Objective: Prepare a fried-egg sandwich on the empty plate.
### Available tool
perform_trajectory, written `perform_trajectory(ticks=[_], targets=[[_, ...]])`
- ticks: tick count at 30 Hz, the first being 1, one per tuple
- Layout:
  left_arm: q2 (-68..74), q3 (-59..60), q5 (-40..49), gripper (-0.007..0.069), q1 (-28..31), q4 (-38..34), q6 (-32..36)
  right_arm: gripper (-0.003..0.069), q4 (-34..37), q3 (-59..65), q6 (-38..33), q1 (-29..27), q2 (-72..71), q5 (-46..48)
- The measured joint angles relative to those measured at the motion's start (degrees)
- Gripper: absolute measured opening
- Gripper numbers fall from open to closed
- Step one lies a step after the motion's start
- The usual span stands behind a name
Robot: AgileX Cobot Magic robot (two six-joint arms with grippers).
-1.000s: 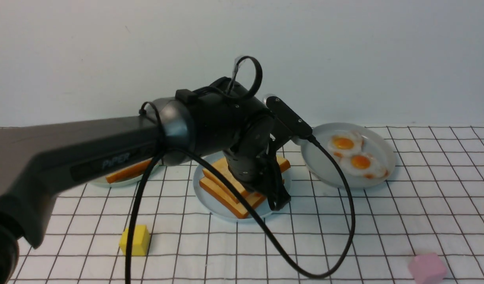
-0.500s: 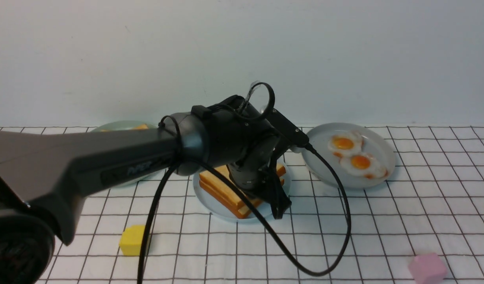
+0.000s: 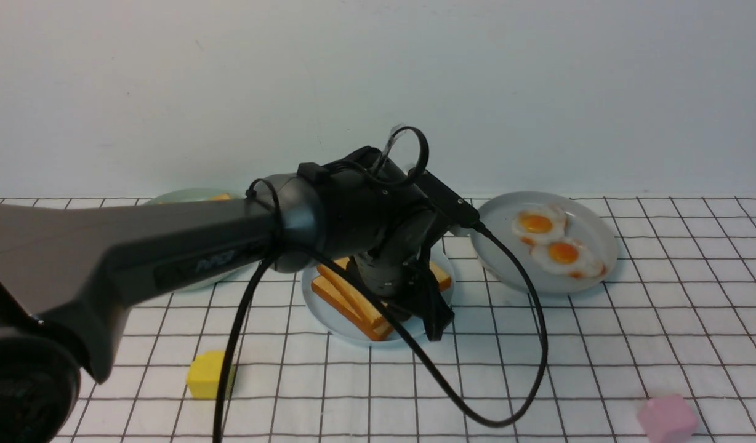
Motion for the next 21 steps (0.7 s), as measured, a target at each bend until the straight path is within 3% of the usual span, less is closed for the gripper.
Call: perform_trajectory(ticks=[5, 13, 16, 21], targets=[[-7.57, 0.06, 5.09, 0.0321, -2.05, -0.08, -3.06, 0.0087, 0.0, 0.0, 0.0, 0.0, 0.0, 0.0], [-37.44, 4.45, 5.88, -0.0003, -13.97, -0.64, -13.33, 0.0091, 0.22, 0.0, 0.0, 0.0, -1.49, 2.34], [-46.29, 10.93, 3.46, -0.0013, -17.29, -0.64, -16.62, 0.0091, -0.76, 0.0, 0.02, 0.0, -3.32, 2.63], [-66.43, 34.19, -8.52, -0.0013, -23.18, -0.9, -23.91, 0.0054, -3.73, 0.05, 2.1, 0.0, -7.24, 4.42]])
